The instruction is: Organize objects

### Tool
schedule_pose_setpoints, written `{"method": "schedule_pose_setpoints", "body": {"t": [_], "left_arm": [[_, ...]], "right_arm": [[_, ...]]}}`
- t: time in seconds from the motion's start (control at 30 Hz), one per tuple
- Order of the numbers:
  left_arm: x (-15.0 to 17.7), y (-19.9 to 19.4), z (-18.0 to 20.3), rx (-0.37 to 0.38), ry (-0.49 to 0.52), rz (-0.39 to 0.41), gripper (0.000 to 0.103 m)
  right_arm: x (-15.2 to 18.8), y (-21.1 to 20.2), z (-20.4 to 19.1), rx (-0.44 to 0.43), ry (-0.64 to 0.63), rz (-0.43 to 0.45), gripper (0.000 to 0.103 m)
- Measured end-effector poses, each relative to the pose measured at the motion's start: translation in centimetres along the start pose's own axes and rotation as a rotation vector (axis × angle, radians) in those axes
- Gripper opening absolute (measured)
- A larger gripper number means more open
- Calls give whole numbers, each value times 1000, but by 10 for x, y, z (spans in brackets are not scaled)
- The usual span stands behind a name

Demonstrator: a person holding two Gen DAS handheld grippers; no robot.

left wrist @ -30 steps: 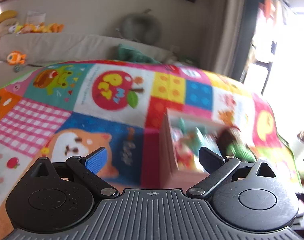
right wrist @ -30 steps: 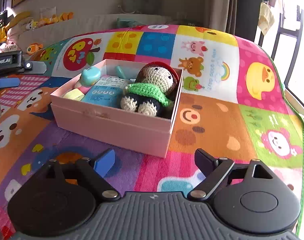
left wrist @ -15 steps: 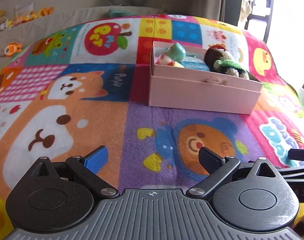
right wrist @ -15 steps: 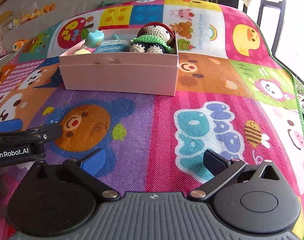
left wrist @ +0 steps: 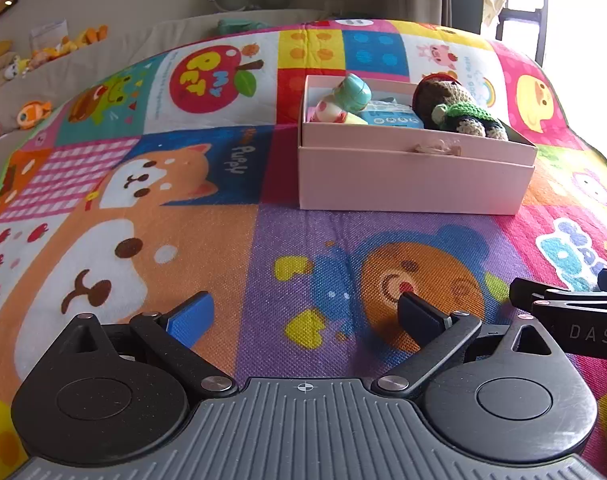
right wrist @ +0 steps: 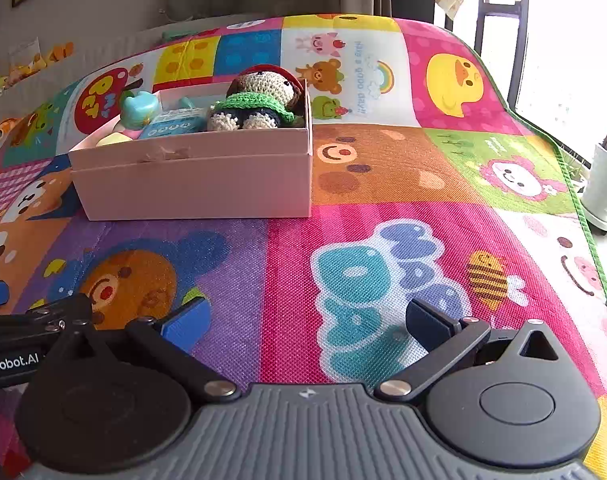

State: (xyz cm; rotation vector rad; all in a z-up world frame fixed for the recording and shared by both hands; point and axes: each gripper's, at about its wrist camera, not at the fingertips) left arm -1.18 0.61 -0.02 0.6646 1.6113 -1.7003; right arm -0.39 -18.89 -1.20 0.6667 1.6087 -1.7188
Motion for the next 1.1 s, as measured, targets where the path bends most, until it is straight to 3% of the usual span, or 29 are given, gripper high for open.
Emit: {"method": "schedule_pose_setpoints", "body": {"t": [1.1], "left_arm": [[0, 1, 0, -1, 2, 1, 101]], "right_arm": [[2, -1, 3, -12, -4, 4, 103]]}}
Point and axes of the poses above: each gripper's, at about its wrist camera, not at the fingertips, and y roughly the way its jaws point, z to its right, x to its underside, and after that the axes turned 8 degrees about -y, right-handed
